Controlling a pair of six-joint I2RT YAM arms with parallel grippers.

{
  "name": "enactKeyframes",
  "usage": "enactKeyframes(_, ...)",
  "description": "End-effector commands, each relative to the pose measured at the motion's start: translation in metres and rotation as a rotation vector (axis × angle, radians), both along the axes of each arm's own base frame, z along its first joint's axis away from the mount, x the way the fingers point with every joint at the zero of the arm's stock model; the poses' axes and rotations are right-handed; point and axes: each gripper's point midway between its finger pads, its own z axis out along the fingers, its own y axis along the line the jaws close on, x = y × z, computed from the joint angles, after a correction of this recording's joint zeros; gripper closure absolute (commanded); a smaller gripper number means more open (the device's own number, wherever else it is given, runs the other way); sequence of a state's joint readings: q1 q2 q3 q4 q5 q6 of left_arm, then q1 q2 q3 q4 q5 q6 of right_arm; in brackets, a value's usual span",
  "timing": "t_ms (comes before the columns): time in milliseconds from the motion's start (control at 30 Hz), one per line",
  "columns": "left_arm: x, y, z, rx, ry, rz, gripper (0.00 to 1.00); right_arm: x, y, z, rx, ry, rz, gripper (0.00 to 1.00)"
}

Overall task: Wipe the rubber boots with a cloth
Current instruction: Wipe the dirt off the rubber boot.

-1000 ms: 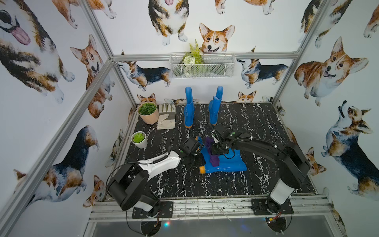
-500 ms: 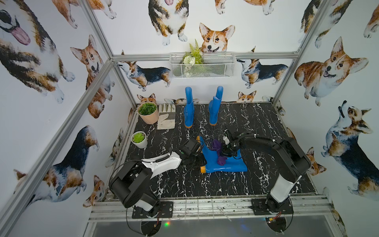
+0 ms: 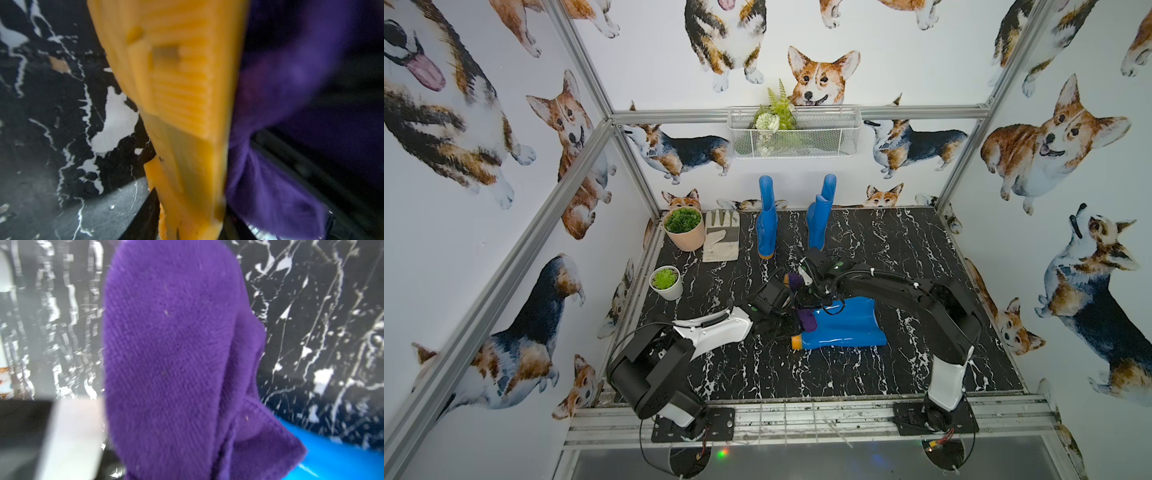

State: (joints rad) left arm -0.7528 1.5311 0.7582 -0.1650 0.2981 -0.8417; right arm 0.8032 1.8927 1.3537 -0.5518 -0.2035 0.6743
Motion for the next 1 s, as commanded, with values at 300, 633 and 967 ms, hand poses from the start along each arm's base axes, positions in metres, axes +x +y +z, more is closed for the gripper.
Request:
enactKeyframes(300,-0.003,0.003,-0.017,0.037,0.035,0.002,0.58,0.016,-0.221,-0.025,-0.131,0.118,-0.42,1.0)
enactKeyframes(633,0.0,0.003,-0.013,0.027,0.021,0.023,0.58,0.0,-0.02,0.014,0.009,0.002,-0.056,1.0)
enactKeyframes(967,-0.005,0.008,-0.011,0.034,0.017,0.02,0.58,0.008,-0.093,-0.043,-0.013,0.151,-0.237,1.0)
